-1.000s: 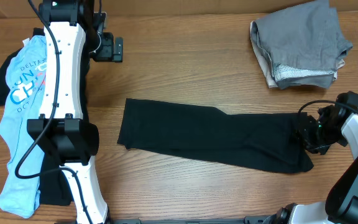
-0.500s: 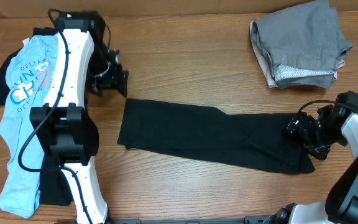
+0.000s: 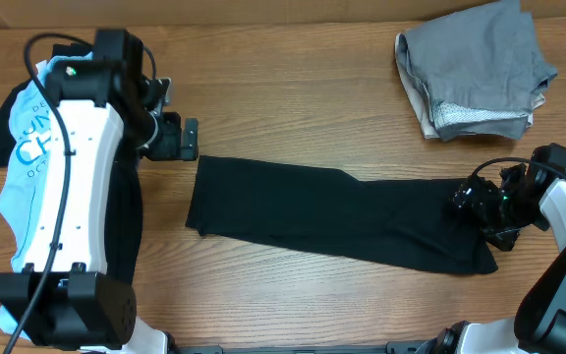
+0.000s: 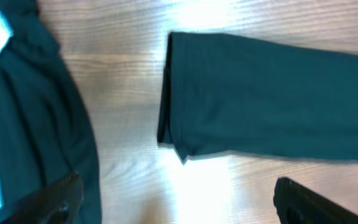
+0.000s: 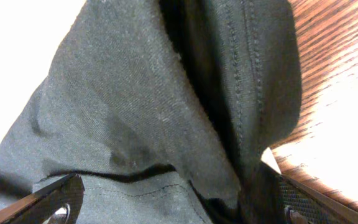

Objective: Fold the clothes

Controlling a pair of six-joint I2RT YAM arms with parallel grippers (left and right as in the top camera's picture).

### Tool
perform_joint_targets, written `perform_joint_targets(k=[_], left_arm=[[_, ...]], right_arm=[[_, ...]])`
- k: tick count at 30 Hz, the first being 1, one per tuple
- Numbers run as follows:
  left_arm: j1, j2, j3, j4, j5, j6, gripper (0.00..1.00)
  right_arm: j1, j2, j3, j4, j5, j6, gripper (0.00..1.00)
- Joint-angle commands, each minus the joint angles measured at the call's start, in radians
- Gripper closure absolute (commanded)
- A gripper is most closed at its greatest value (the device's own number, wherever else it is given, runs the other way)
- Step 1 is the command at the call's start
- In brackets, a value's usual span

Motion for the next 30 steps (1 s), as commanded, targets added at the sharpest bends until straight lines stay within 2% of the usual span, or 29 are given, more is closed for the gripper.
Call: perform_joint_targets(k=[1, 8, 17, 30], left_arm=[[-0.009, 0.045, -0.178, 0.116, 0.006, -0.029, 0.00], [-0.009, 0.045, -0.420, 0.359, 0.007, -0.031, 0.00], [-0.013, 0.055, -0.602, 0.613, 0.086, -0.023, 0.00], [-0.058, 0.059, -0.697, 0.777, 0.082, -0.015, 0.04]], right_arm=[[-0.001, 0.002, 0.019, 0.006, -0.012, -0.004, 0.00], [-0.002, 0.002, 0.019, 0.000, -0.012, -0.004, 0.00], [-0.001, 0.002, 0.019, 0.001, -0.012, -0.004, 0.00], [-0.002, 0.002, 0.018, 0.006, -0.011, -0.004, 0.00]])
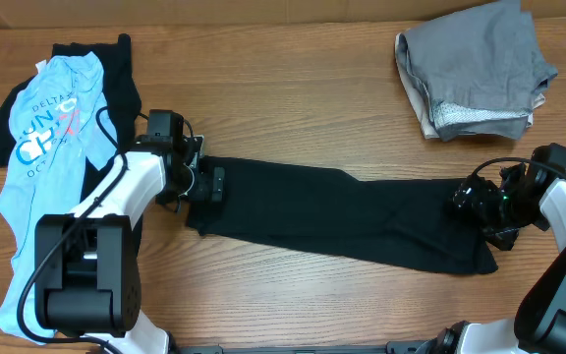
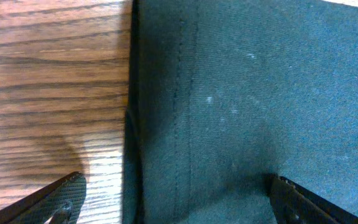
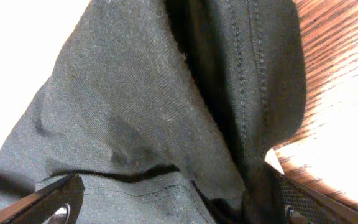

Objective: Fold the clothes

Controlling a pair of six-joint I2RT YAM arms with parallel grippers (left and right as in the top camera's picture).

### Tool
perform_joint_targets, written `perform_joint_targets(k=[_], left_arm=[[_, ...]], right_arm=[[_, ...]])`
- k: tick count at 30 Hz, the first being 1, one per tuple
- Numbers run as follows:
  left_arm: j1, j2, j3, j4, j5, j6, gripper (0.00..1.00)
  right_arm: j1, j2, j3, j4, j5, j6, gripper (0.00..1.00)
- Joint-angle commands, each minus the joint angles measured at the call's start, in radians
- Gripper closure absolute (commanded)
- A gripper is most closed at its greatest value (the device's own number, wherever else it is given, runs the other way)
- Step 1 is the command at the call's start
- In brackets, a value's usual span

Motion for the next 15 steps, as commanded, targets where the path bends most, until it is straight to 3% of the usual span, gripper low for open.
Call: perform_joint_targets(k=[1, 7, 9, 15], left_arm=[[-0.019, 0.005, -0.043, 0.035, 0.013, 0.009, 0.05], [-0.031, 0.005, -0.114, 0.119, 0.012, 0.009, 0.08], [-0.031, 0.005, -0.134, 0.138, 0.012, 0.009, 0.14], [-0.031, 0.005, -0.154, 0.145, 0.012, -0.011, 0.80]], right_arm=[[-0.001, 0.002, 0.018, 0.005, -0.006, -0.004, 0.00], [-0.002, 0.002, 0.018, 0.009, -0.005, -0.004, 0.00], [-0.001, 0.002, 0.018, 0.010, -0.005, -0.004, 0.00], [-0.001, 0.002, 0.018, 0.006, -0.006, -0.004, 0.00]])
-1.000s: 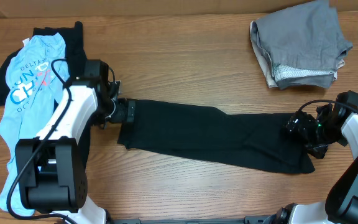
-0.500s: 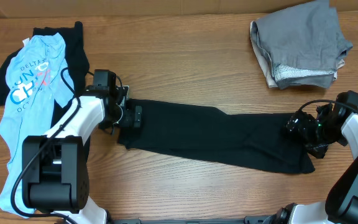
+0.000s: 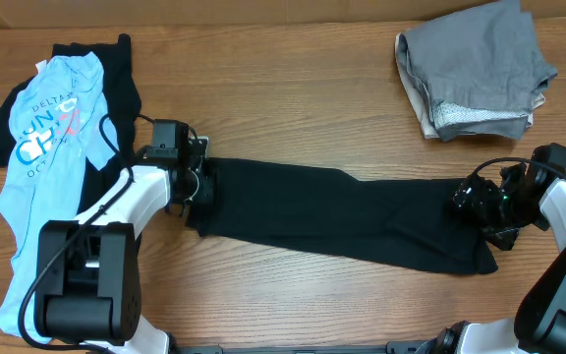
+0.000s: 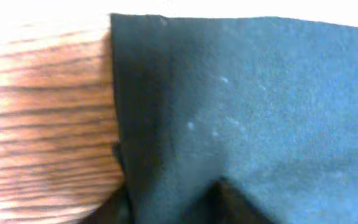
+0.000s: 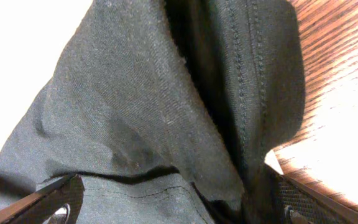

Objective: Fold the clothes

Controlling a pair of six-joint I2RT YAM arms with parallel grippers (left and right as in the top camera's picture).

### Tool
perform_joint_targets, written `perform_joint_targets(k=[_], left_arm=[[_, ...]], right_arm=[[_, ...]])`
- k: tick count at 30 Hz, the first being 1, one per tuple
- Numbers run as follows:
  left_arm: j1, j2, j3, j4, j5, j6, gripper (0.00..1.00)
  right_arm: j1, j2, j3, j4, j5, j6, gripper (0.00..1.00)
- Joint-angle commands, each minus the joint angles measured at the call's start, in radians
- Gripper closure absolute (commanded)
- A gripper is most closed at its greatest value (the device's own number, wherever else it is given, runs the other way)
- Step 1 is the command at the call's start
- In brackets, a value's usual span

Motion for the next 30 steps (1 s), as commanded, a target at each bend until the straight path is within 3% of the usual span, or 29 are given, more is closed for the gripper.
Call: perform_joint_targets(k=[1, 6, 13, 18, 20, 21, 22, 23, 25, 26, 27, 30], left_arm=[[-0.008, 0.037, -0.048, -0.018, 0.014, -0.015, 0.96], [0.018, 0.035, -0.022, -0.049, 0.002, -0.040, 0.96], [0.148, 0.035, 0.178, -0.280, -0.071, -0.038, 0.96], [0.208, 0.035, 0.335, -0.403, -0.086, 0.031, 0.96], [0.214, 0.035, 0.388, -0.442, -0.112, 0.050, 0.96], [0.214, 0.035, 0.409, -0.459, -0.124, 0.056, 0.96], [0.214, 0.035, 0.428, -0.475, -0.127, 0.062, 0.96], [0.214, 0.035, 0.445, -0.488, -0.126, 0.066, 0.96], [0.208, 0.035, 0.467, -0.504, -0.126, 0.069, 0.96], [0.204, 0.035, 0.474, -0.508, -0.126, 0.076, 0.96], [0.198, 0.035, 0.480, -0.513, -0.126, 0.077, 0.96], [0.176, 0.035, 0.488, -0.526, -0.127, 0.083, 0.96]], right_arm=[[-0.001, 0.002, 0.018, 0.002, -0.006, -0.005, 0.00], [-0.001, 0.002, 0.019, 0.000, -0.006, -0.006, 0.00], [-0.001, -0.005, 0.061, -0.067, -0.082, -0.080, 0.00], [0.023, -0.016, 0.124, -0.119, -0.104, -0.084, 0.00], [0.046, -0.018, 0.144, -0.130, -0.120, -0.084, 0.05], [0.060, -0.018, 0.147, -0.128, -0.133, -0.084, 0.09], [0.078, -0.018, 0.147, -0.125, -0.148, -0.084, 0.20], [0.098, -0.018, 0.147, -0.122, -0.160, -0.084, 0.34], [0.153, -0.018, 0.147, -0.121, -0.163, -0.083, 0.74], [0.177, -0.018, 0.146, -0.121, -0.163, -0.083, 0.86], [0.212, -0.018, 0.142, -0.114, -0.163, -0.080, 0.94], [0.302, -0.017, 0.111, -0.075, -0.160, -0.049, 0.96]])
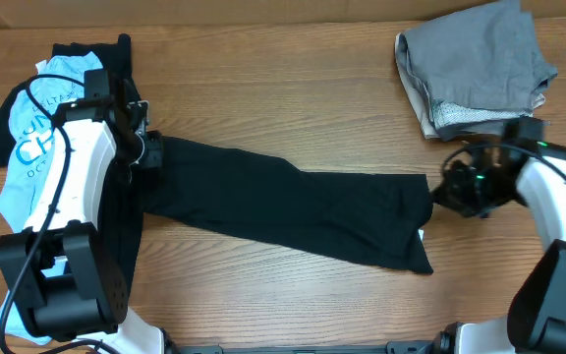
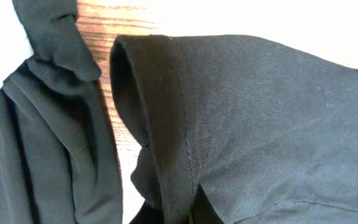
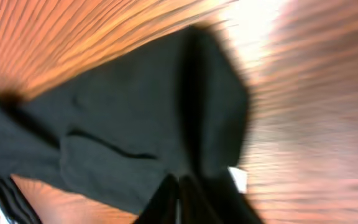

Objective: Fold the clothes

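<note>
A long black garment [image 1: 283, 202] lies stretched across the table, slanting from upper left to lower right. My left gripper [image 1: 151, 153] is shut on its left hem, which shows as a folded edge [image 2: 166, 124] in the left wrist view, right beside the clothes pile. My right gripper [image 1: 438, 194] is shut on the right end. The right wrist view is blurred, with black cloth [image 3: 135, 124] running into the closed fingers. A white tag [image 1: 422, 233] peeks out near that end.
A pile with a light blue printed shirt [image 1: 28, 138] and dark clothing [image 1: 86, 54] lies at the far left, under my left arm. Grey folded clothes [image 1: 475, 69] sit at the back right. Bare wood table [image 1: 283, 79] lies behind the garment.
My right gripper has shut on the garment's right end. Both grippers now sit farther left, and the whole black garment has shifted left with them, its left end next to the pile.
My left gripper was open high above the garment's left end, while the right stood open around the right end. The left then sat open at the left hem, then shut on it. Now both grip the garment, which lies farther left.
</note>
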Controlling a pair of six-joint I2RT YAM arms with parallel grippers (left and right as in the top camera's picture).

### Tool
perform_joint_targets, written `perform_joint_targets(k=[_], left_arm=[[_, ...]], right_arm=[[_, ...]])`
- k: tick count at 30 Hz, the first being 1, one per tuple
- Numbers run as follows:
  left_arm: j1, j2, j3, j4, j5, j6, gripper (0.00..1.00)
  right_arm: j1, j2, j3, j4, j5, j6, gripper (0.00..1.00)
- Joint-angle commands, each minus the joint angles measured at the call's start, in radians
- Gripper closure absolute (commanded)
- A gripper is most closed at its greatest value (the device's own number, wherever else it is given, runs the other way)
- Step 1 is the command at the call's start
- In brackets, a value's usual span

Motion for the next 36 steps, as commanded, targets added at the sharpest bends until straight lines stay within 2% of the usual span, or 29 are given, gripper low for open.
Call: perform_joint_targets(k=[1, 5, 10, 15, 26, 36], left_arm=[[-0.035, 0.004, 0.033, -0.016, -0.014, 0.031, 0.96], [-0.089, 0.004, 0.036, -0.038, -0.045, 0.031, 0.96], [-0.188, 0.004, 0.036, -0.069, -0.049, 0.016, 0.96], [-0.313, 0.004, 0.036, -0.078, 0.047, -0.012, 0.97], [-0.559, 0.005, 0.036, 0.013, 0.100, -0.163, 0.96], [-0.637, 0.005, 0.036, 0.117, 0.136, -0.208, 0.96]], right_arm=[[0.089, -0.016, -0.029, 0.049, -0.019, 0.049, 0.96], [0.132, -0.015, -0.107, 0.150, -0.016, 0.132, 0.96], [0.134, -0.015, -0.164, 0.198, -0.016, 0.154, 0.96], [0.134, -0.015, -0.164, 0.203, -0.016, 0.154, 0.96], [0.134, -0.015, -0.164, 0.208, -0.016, 0.154, 0.96], [0.134, -0.015, -0.164, 0.208, -0.016, 0.154, 0.96]])
